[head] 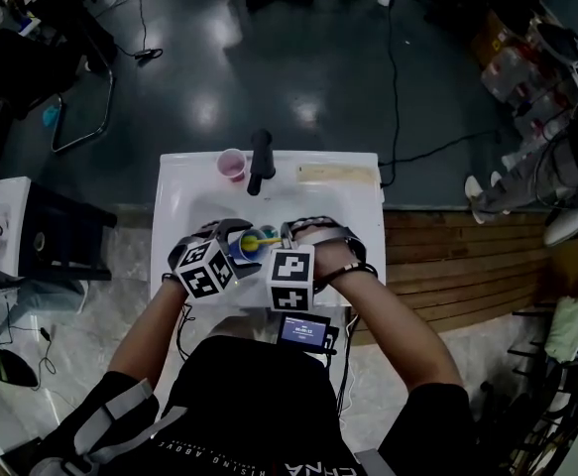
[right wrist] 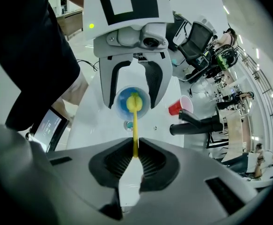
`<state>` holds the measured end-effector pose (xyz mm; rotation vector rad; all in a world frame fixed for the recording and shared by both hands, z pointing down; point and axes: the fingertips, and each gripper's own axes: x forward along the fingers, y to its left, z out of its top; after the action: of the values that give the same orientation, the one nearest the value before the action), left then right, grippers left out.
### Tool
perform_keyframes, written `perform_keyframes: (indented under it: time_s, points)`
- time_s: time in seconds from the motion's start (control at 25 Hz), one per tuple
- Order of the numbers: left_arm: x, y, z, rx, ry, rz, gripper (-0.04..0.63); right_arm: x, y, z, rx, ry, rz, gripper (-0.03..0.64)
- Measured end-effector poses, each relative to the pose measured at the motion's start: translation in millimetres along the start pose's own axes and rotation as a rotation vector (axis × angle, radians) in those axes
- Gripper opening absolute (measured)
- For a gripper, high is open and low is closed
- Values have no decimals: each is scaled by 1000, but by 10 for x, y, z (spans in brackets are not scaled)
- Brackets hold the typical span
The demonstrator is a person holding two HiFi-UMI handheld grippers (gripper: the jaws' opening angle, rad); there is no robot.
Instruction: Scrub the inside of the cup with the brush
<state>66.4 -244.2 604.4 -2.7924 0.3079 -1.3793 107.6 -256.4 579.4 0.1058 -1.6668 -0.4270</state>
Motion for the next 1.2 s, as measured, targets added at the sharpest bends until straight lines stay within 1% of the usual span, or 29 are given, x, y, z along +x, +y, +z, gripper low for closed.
perform_keyframes:
  time_s: [0.2,0.48,0.88,1.04,1.2]
  points:
    - [-20,21,-32,-7,0,-1,362,72,61,-10,-21,21,19,41]
    - [-33,80,-109,-14,13,7,362,44,175,99,-40,-6,42,41]
    - [36,16,-165,-3,39,-2,362,-110,59,118,-31,-23,-1,41]
    - [47,-3,-167,-1,42,-5,362,-125,-24,58,-20,-12,-21,41]
    - [36,4,-156,-7,32,1,362,-68,-40,-46,-5,14,-21,41]
